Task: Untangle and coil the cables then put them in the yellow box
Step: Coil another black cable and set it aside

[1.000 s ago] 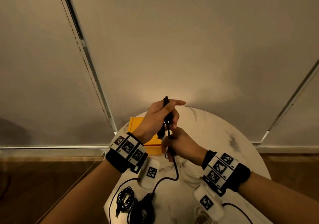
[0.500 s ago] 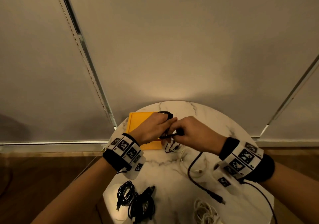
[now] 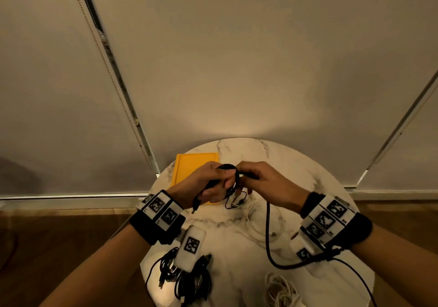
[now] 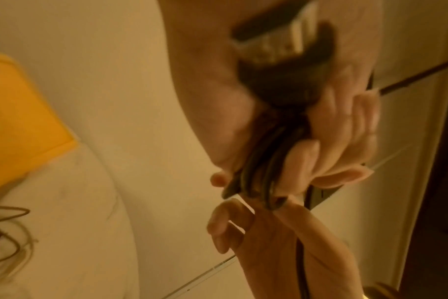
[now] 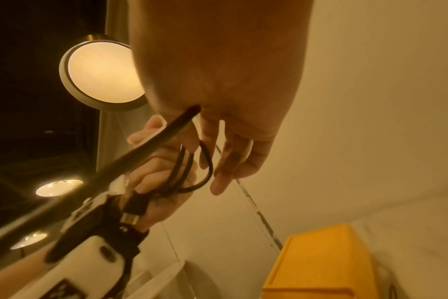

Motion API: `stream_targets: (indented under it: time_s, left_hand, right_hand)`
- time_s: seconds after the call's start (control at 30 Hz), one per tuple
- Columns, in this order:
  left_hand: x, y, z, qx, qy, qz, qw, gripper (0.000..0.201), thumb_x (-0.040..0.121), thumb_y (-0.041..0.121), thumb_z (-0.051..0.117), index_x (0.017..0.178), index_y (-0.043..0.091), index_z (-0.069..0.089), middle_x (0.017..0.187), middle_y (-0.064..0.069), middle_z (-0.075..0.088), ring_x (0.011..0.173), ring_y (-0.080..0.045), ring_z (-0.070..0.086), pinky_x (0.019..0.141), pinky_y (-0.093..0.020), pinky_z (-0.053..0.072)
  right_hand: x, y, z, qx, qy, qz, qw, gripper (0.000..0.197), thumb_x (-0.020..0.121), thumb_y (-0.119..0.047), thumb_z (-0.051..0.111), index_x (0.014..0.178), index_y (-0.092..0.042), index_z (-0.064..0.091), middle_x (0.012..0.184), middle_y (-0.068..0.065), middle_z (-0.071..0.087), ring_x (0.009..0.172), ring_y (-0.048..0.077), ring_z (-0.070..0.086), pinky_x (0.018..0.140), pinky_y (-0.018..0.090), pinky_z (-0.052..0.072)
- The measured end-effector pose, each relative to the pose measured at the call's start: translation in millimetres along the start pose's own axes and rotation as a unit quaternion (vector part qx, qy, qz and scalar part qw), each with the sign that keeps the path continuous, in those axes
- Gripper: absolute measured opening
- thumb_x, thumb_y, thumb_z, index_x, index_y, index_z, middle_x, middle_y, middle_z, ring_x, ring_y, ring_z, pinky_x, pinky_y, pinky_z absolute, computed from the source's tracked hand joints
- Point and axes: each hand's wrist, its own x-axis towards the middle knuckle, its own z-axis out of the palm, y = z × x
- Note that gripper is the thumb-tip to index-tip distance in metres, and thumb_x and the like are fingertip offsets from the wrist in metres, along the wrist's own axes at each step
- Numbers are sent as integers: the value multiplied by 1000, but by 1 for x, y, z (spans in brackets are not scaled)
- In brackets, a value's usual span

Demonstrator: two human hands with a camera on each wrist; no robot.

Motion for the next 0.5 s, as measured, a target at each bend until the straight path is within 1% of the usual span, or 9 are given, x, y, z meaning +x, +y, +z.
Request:
stream_targets:
  time_s: [0.07, 0.13, 0.17, 0.23, 0.3, 0.33, 0.4, 0.43, 0.5]
  left_hand:
    - [-4, -3, -3, -42, -30, -18, 999, 34, 87, 32, 67, 65, 8, 58, 32, 5, 40, 24, -4, 29, 37, -12, 27]
    - [-7, -5, -5, -58, -58, -27, 996, 30, 89, 28, 65, 66, 8, 60, 33, 7, 42, 25, -2, 32, 37, -13, 26]
    - [-8, -6, -6, -55, -53, -29, 997, 29, 89, 26, 65, 66, 8, 61, 34, 8, 42, 25, -2, 32, 38, -14, 27]
    - [-9, -7, -7, -28, 0, -39, 999, 28, 85, 21, 66, 62, 8, 58, 33, 6, 38, 24, -4, 30, 40, -16, 32]
    - [-8, -8, -8, -4, 60, -44, 997, 28, 85, 18, 64, 61, 7, 54, 33, 4, 33, 24, -7, 27, 42, -19, 35]
    - [-8, -8, -7, 7, 81, -40, 996, 29, 87, 16, 63, 62, 7, 53, 35, 4, 33, 26, -7, 27, 43, -20, 35]
    - [-5, -10, -4, 52, 122, -21, 991, 24, 92, 17, 62, 71, 7, 55, 42, 3, 37, 32, -9, 32, 44, -21, 37]
    - [-3, -12, -2, 87, 150, -7, 985, 17, 90, 19, 61, 80, 6, 57, 47, 2, 42, 37, -10, 37, 46, -21, 40]
    - [-1, -17, 3, 139, 202, 17, 969, 16, 90, 20, 60, 96, 6, 58, 55, -1, 48, 47, -13, 44, 51, -21, 43]
  right_hand:
    - [-5, 1, 11, 45, -7, -6, 999, 16, 94, 1, 49, 95, -1, 65, 86, 18, 70, 74, 30, 69, 64, 27, 49]
    - [-9, 3, 19, 88, -12, -3, 996, 14, 90, -4, 49, 90, -5, 63, 80, 13, 69, 69, 29, 68, 62, 31, 46]
    - [-11, 4, 22, 105, -13, -3, 994, 13, 88, -8, 49, 90, -6, 62, 79, 10, 68, 67, 29, 67, 61, 33, 45]
    - [-13, 7, 25, 129, -13, 2, 992, 14, 87, -11, 50, 92, -6, 62, 78, 3, 69, 65, 27, 65, 61, 32, 43]
    - [-14, 9, 26, 146, -10, 9, 989, 10, 92, -9, 54, 97, -3, 60, 78, 0, 68, 64, 24, 63, 60, 30, 44]
    - [-15, 10, 28, 145, 0, 12, 989, 8, 96, -9, 55, 97, -3, 60, 76, -1, 68, 62, 21, 62, 60, 30, 44]
    - [-15, 12, 31, 133, 42, 19, 990, 15, 99, -15, 52, 94, -2, 58, 69, -3, 65, 55, 18, 58, 57, 32, 44]
    - [-15, 13, 32, 128, 65, 22, 989, 20, 99, -18, 51, 91, -1, 57, 66, -2, 63, 51, 17, 54, 55, 32, 43]
    - [-15, 15, 35, 118, 93, 24, 988, 27, 100, -22, 49, 86, 0, 54, 65, 3, 58, 48, 16, 49, 53, 29, 41]
